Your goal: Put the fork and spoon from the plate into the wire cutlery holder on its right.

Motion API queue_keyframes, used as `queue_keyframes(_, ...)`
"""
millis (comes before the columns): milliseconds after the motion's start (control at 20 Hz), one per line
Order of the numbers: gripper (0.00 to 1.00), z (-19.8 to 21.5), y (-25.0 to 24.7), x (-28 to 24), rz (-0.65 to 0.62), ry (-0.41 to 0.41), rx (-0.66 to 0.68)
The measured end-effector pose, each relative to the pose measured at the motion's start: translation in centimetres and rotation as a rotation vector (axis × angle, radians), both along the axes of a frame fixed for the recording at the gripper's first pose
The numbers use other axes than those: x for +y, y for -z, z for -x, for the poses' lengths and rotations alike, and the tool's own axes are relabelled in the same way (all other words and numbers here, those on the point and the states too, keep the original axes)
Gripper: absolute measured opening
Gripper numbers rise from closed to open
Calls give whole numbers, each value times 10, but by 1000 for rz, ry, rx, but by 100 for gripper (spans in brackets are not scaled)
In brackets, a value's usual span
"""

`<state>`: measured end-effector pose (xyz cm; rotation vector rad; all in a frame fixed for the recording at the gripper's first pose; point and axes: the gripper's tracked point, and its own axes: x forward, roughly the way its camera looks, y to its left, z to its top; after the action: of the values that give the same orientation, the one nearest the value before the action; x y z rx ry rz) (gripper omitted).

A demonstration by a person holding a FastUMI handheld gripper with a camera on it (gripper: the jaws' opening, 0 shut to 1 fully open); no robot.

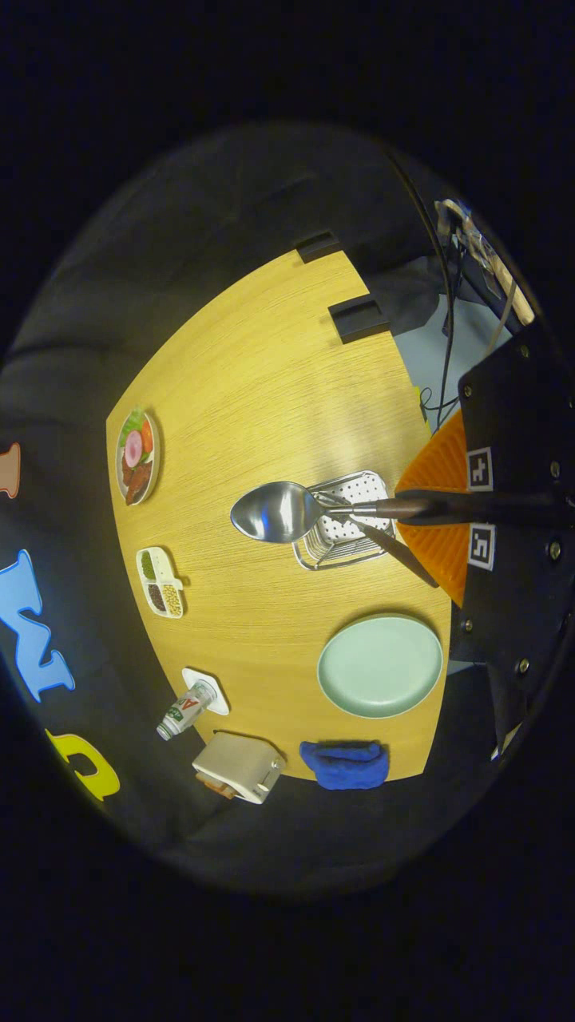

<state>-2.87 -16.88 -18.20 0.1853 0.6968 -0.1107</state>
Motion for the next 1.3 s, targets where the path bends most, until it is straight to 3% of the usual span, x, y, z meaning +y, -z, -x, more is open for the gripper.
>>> queue_keyframes(700,1,-7,42,14,-11,-55,196)
queue_keyframes(1000,3,-8,42,9,-26,-25,225)
queue_keyframes(1150,13,-11,34,5,-25,-3,201)
queue_keyframes(1200,30,-11,32,6,-27,-6,195)
queue_keyframes(1300,39,-11,32,0,-14,7,190)
